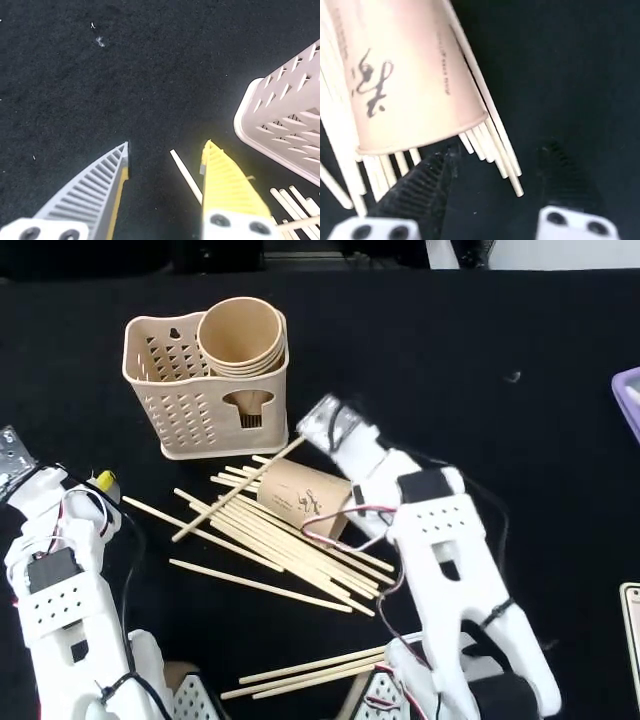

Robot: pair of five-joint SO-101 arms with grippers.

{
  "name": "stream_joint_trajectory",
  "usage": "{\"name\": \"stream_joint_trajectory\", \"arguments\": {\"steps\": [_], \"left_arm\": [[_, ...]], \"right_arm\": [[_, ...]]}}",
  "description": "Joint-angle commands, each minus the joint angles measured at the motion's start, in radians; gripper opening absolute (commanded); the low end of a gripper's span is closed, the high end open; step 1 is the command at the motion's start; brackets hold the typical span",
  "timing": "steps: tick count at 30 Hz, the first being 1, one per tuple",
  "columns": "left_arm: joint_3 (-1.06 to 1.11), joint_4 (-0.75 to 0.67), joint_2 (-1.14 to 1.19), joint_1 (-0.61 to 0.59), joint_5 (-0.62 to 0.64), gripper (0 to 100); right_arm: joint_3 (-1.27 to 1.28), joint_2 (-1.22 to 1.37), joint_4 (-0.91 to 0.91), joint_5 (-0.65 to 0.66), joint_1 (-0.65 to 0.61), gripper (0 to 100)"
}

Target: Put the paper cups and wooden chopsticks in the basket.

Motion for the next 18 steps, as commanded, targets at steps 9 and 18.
{"name": "stream_joint_trajectory", "arguments": {"steps": [9, 18], "left_arm": [[-0.018, -0.009, -0.02, -0.007, 0.009, 24], [-0.018, -0.009, -0.02, -0.007, 0.009, 24]], "right_arm": [[0.145, -0.117, -0.219, 0.069, -0.137, 28.3], [0.165, -0.125, -0.273, 0.069, -0.172, 16.3]]}}
